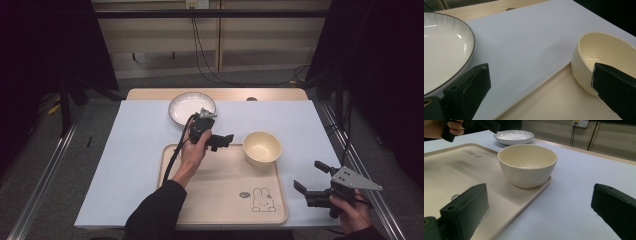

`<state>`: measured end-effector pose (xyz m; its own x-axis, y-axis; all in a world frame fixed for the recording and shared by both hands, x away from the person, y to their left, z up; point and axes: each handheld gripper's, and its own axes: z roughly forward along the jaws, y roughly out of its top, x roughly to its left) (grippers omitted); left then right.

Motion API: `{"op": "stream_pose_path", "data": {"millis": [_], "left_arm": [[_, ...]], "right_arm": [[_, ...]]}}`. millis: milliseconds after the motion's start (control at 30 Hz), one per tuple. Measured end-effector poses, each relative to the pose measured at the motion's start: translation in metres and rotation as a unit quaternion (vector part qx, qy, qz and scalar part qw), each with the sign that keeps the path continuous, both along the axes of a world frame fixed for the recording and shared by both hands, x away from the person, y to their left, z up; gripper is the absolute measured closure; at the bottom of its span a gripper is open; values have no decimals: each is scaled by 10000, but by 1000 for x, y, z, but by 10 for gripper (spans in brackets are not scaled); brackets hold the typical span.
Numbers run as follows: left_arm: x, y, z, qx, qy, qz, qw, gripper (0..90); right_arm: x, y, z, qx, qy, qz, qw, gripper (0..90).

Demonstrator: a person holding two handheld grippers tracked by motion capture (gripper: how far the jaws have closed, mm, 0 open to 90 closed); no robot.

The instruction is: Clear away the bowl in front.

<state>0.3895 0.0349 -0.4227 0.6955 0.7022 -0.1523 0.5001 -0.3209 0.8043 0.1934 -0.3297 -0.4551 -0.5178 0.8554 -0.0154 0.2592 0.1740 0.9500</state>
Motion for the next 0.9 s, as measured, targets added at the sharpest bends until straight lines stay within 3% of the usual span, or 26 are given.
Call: {"op": "stream_pose_path", "data": {"millis": [200, 267, 433, 633, 767, 900], "left_arm": [[-10, 20, 5, 89, -318, 320, 9989, 23], [-13, 27, 5, -28, -368, 321, 9988, 23], [-23, 44, 7, -91, -633, 520, 9966, 23], [-34, 63, 12, -278, -688, 777, 9942, 18], [-41, 77, 15, -218, -746, 773, 9940, 20], [-47, 92, 17, -130, -772, 953, 9924, 15]], "right_arm": [[0, 0, 1, 31, 32, 7, 10000, 7], [0, 0, 0, 25, 33, 20, 10000, 7], [1, 0, 0, 5, 30, 3, 10000, 7], [1, 0, 0, -15, 25, -8, 10000, 7], [1, 0, 0, 8, 31, -13, 10000, 7], [1, 0, 0, 2, 30, -34, 10000, 7]]}}
